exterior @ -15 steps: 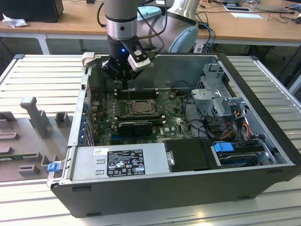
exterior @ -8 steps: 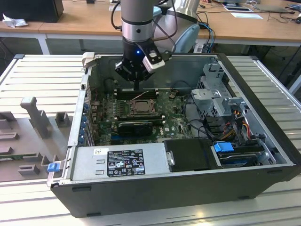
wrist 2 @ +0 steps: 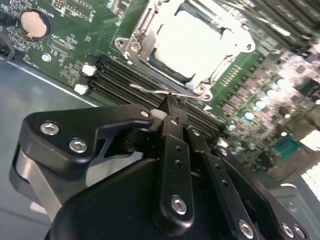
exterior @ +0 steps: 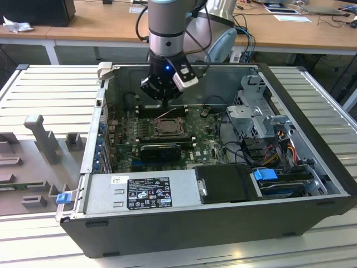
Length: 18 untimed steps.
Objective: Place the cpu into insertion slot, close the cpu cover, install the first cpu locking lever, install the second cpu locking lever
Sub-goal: 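Install the first cpu locking lever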
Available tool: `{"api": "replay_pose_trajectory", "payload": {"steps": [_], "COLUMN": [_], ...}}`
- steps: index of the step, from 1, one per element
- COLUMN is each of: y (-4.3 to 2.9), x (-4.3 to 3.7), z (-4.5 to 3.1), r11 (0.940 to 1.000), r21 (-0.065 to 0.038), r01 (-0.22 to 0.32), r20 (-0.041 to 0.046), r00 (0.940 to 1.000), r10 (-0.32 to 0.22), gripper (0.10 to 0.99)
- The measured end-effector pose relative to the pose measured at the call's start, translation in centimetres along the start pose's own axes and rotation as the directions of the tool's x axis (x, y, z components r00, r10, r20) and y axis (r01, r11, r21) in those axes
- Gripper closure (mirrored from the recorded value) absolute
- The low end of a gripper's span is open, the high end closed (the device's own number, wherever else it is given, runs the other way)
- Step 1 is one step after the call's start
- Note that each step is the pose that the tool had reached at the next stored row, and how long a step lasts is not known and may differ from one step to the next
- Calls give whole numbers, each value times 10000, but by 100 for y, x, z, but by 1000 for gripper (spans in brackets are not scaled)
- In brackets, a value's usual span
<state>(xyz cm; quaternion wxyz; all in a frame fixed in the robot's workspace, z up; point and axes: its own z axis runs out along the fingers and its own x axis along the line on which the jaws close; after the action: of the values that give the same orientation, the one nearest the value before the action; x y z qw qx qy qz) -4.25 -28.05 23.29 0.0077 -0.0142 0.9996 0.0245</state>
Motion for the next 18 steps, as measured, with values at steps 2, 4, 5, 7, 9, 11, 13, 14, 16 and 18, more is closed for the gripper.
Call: {"api": "replay_pose_trajectory", "payload": {"steps": [2, 4, 5, 7, 9, 11, 13, 14, 16, 18], "y": [21, 35, 39, 45, 44, 42, 38, 34, 23, 18], "x": [-16, -37, -50, -78, -119, -126, -131, -132, -132, -138], "z": [38, 65, 74, 92, 106, 111, 116, 118, 126, 138], "r11": [10000, 9999, 9999, 9999, 9998, 9998, 9998, 9998, 9998, 9998], "r21": [-1, -2, -1, -3, -2, -1, -1, 0, 0, 0], "r01": [55, 136, 151, 169, 196, 198, 201, 201, 201, 201], "r20": [-2, -7, -9, -8, -7, 21, 46, 60, 69, 69], "r00": [10000, 9999, 9999, 9999, 9998, 9998, 9998, 9998, 9998, 9998], "r10": [-55, -136, -151, -169, -196, -198, -201, -201, -201, -201], "gripper": [980, 980, 980, 980, 980, 980, 980, 980, 980, 980]}}
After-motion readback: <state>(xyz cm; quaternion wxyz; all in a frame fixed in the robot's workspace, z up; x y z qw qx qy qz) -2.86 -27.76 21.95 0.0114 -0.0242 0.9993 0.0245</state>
